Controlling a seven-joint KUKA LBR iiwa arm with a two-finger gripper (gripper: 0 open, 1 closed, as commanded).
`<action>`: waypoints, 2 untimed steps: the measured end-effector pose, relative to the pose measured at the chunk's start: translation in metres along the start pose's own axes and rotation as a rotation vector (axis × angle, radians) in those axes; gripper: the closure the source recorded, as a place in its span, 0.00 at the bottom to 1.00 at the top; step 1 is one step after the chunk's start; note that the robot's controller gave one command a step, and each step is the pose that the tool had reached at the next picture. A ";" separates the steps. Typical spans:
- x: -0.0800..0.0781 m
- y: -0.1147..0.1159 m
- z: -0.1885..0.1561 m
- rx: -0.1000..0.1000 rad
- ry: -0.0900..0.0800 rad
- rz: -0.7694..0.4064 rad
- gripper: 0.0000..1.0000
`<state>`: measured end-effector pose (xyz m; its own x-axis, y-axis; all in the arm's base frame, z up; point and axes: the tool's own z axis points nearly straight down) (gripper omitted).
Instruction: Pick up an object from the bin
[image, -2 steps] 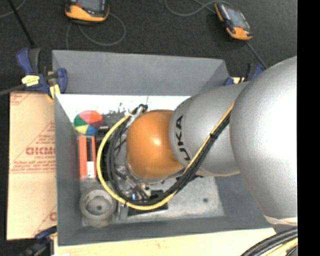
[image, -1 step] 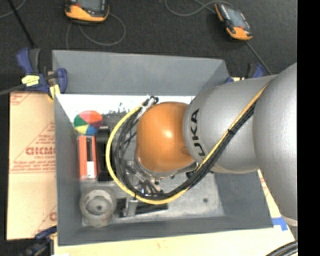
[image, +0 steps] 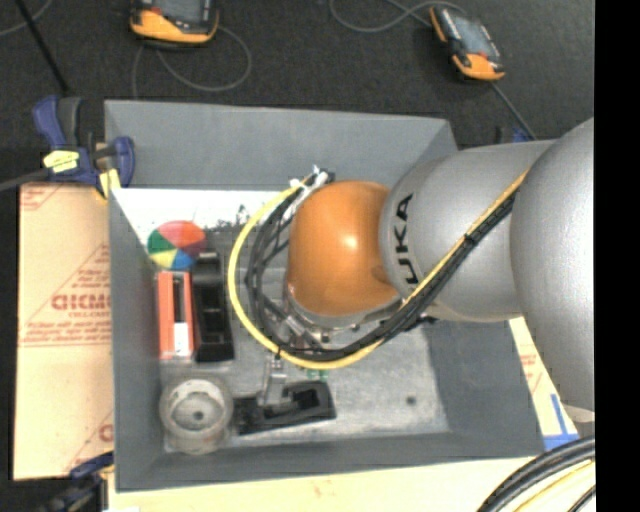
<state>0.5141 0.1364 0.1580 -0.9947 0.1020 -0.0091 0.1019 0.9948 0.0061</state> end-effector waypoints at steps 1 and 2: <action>-0.009 -0.031 0.018 0.006 0.002 0.048 0.00; 0.005 -0.038 0.038 0.006 0.008 0.048 0.00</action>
Offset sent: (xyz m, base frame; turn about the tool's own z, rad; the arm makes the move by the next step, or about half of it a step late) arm -0.0117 -0.0414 -0.0508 0.0435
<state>0.5059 0.0992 0.1193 -0.9887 0.1497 -0.0013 0.1497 0.9887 0.0006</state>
